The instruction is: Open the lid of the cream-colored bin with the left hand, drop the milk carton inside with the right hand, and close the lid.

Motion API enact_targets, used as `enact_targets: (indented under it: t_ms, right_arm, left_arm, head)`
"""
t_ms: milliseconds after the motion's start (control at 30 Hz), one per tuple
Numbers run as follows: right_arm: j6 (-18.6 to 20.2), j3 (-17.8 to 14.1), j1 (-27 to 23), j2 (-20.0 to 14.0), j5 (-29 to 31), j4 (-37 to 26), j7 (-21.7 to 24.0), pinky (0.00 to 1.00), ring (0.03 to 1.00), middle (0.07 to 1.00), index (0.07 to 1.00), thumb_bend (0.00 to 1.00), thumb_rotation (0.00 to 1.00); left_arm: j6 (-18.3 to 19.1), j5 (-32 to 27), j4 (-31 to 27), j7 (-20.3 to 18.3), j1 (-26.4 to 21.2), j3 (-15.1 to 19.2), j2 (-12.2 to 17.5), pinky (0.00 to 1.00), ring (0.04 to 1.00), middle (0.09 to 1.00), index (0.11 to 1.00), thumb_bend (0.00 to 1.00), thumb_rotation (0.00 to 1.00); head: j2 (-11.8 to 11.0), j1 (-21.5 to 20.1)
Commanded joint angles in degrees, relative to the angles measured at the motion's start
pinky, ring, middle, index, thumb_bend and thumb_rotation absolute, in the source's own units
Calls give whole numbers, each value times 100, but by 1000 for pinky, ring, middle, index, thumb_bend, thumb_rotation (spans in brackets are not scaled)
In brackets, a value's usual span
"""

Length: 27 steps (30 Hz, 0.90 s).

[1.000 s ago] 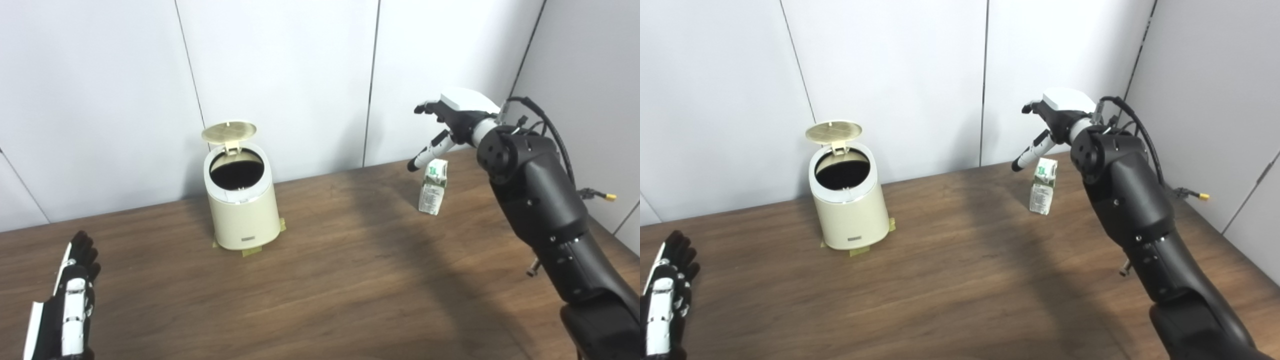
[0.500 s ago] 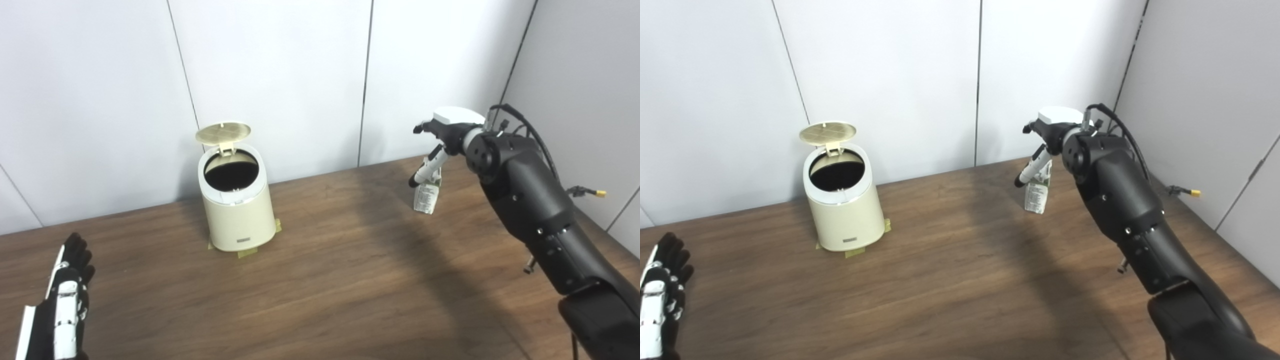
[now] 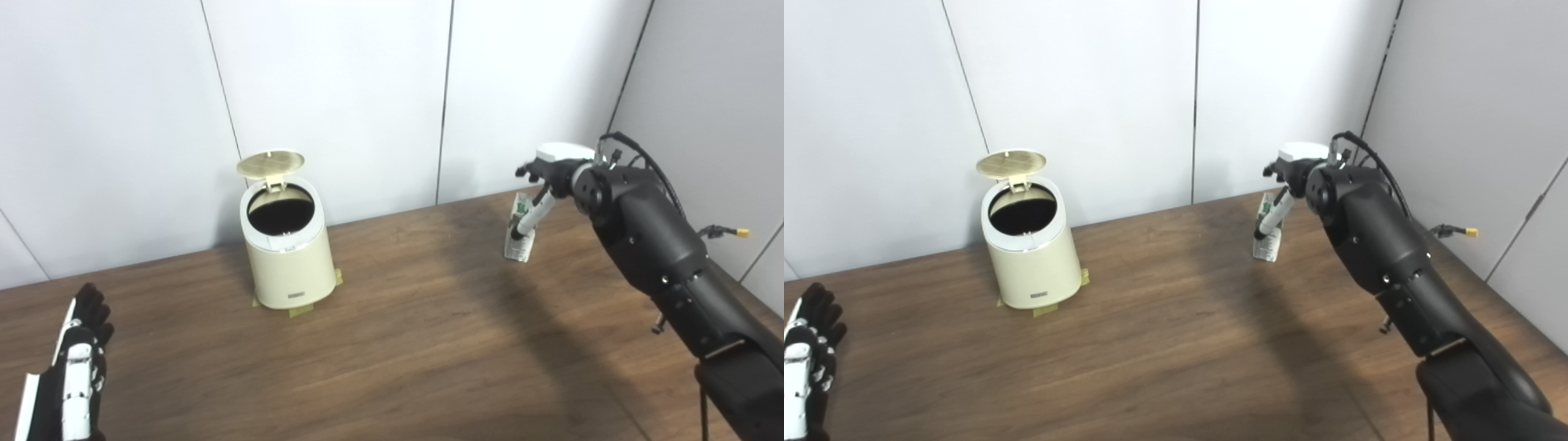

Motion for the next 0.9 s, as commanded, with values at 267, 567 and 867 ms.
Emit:
enact_targets:
  t_ms: [267,567,867]
  right_arm:
    - [21,-162,-320,-130,25,122,-38,617,763,826,877,972,364]
    - [21,-178,-243,-130,63,223,-185,570,712,784,891,987,400]
    - [18,-17,-355,-188,158,464,-397,653,802,856,903,986,379]
  left_arm:
    - [35,8,-267,-9,-169,-13,58,1000,1000,1000,1000,194,1000]
    - [54,42,-331,13,-163,-32,25,1000,1000,1000,993,180,1000]
    - [134,69,-413,34,-161,-48,14,1000,1000,996,992,184,1000]
  head:
    - [12,2]
    - [13,28]
    - [27,72]
